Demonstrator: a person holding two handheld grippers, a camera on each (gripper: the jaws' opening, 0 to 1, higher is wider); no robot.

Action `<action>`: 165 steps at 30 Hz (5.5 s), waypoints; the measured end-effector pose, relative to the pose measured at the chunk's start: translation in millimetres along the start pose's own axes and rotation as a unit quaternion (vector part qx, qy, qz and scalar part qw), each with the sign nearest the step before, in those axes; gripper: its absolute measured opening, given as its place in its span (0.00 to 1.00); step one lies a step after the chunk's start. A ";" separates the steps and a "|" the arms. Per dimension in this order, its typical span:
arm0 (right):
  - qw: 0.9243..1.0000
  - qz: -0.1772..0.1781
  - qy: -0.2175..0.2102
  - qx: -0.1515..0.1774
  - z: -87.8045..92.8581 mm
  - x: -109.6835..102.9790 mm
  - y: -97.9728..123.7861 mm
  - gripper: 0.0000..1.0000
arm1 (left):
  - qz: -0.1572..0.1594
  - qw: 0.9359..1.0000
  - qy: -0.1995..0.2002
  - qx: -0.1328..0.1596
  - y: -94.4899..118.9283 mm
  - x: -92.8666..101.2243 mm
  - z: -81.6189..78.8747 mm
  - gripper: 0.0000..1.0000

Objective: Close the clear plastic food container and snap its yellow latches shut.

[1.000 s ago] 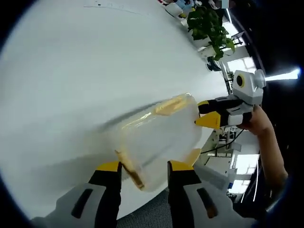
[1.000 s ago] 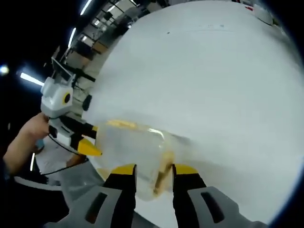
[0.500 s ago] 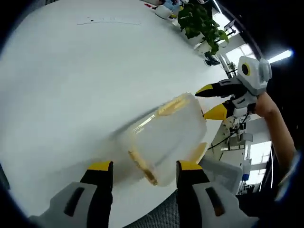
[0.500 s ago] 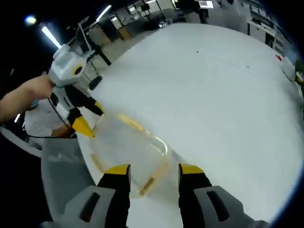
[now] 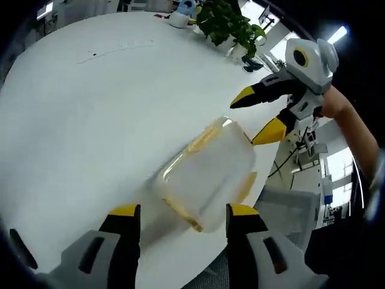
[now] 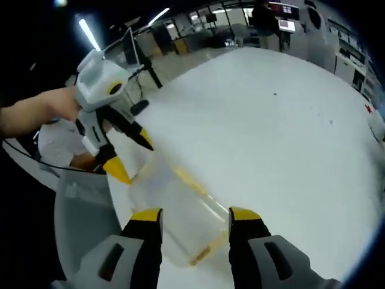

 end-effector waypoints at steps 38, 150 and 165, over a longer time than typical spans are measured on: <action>0.994 -0.019 0.105 -0.015 -3.6 -16.2 -16.6 0.00 | -0.076 0.944 -0.321 0.030 -12.4 50.1 -25.4 0.09; 0.950 -0.131 0.187 -0.215 -56.9 8.4 -70.4 0.32 | -0.237 0.891 -0.382 -0.062 -63.6 117.9 -16.1 0.45; 0.936 -0.155 0.190 -0.251 -62.0 12.5 -74.6 0.28 | -0.249 0.887 -0.381 -0.078 -65.0 119.0 -18.3 0.42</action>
Point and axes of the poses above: the point that each gripper's makers call its tool centre point, and the gripper's own axes: y roughly backward along the fingers, x roughly to its right, z roughly out of its underside, the point moved 10 cm from there along y, roughly backward along the fingers, and after that the axes turned 9 degrees about -x, right-handed, at the moved point
